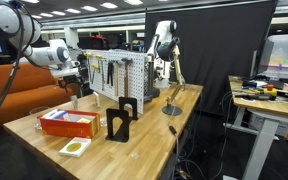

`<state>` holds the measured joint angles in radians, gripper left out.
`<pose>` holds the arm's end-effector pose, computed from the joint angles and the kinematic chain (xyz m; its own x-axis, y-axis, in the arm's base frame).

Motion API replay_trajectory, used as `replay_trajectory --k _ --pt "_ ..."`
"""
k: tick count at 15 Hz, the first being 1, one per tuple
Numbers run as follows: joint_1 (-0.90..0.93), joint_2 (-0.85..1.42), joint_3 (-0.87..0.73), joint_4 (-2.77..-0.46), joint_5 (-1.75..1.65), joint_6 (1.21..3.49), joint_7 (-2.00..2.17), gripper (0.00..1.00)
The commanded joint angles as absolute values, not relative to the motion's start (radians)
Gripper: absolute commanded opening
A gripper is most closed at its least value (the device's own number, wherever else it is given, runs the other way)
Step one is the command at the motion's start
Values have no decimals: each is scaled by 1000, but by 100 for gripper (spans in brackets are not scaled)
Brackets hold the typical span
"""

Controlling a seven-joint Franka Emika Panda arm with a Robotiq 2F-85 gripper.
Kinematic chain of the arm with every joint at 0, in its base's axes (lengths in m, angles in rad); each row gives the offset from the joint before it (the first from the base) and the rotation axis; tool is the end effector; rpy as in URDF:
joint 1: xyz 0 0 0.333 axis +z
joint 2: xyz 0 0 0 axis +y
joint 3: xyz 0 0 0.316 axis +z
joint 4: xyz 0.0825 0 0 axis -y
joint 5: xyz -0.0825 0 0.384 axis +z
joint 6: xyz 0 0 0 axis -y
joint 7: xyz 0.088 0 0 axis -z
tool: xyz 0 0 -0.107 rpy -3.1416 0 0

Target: Remove the book that's slightly open and put it on the black thing nearest to the box

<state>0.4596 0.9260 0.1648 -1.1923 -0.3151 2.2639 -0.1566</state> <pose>0.6563 0.4156 0.2404 0.6178 0.7762 0.1260 0.7595 -0.6305 0.1603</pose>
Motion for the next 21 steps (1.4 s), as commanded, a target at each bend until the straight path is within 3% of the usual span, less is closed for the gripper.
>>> replay_trajectory --k 1,18,19,21 --pt "451 949 180 -1153 -280 2192 -210 100" --pt "461 1140 178 -927 -208 2056 -225 99" --pt "461 1152 177 -912 -201 2052 -221 94" --pt "462 1177 169 -880 -196 2053 -211 72"
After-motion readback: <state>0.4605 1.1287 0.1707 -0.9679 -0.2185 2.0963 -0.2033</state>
